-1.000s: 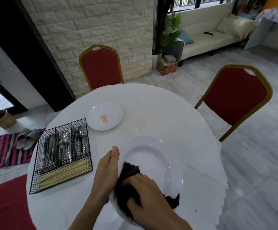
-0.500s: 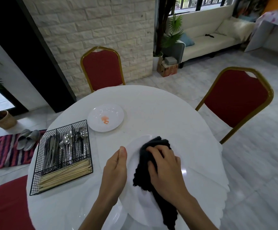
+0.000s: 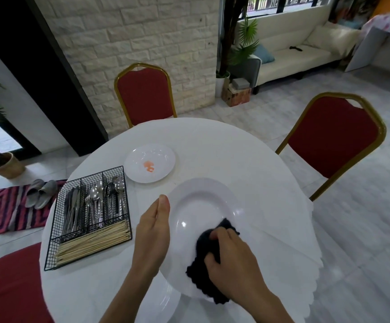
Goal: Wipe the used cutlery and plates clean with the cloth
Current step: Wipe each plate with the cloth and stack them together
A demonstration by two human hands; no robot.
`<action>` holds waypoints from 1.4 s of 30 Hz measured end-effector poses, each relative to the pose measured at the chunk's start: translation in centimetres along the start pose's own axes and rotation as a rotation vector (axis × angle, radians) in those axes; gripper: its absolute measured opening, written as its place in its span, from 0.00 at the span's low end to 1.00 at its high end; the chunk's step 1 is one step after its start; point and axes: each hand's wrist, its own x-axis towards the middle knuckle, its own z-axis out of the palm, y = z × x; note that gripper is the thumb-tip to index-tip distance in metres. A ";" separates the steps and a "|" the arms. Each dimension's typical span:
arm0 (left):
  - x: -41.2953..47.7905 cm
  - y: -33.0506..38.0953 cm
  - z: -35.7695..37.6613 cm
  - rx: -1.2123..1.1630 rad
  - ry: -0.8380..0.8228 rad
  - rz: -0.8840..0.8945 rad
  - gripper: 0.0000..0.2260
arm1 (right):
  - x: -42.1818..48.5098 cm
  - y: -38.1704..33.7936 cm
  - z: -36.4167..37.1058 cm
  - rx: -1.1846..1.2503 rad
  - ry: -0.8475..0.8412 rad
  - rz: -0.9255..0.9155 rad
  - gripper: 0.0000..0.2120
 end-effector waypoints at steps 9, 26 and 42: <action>-1.7 -0.5 1.9 -0.096 -0.033 -0.137 0.19 | 0.9 -3.7 0.1 0.070 0.186 -0.175 0.24; -1.0 -0.6 -0.1 -0.197 0.013 -0.240 0.18 | -0.2 -3.9 0.0 0.149 -0.089 -0.359 0.15; -1.7 1.0 -0.5 -0.194 0.014 -0.281 0.09 | 1.2 -0.1 3.7 -0.165 0.273 -0.167 0.19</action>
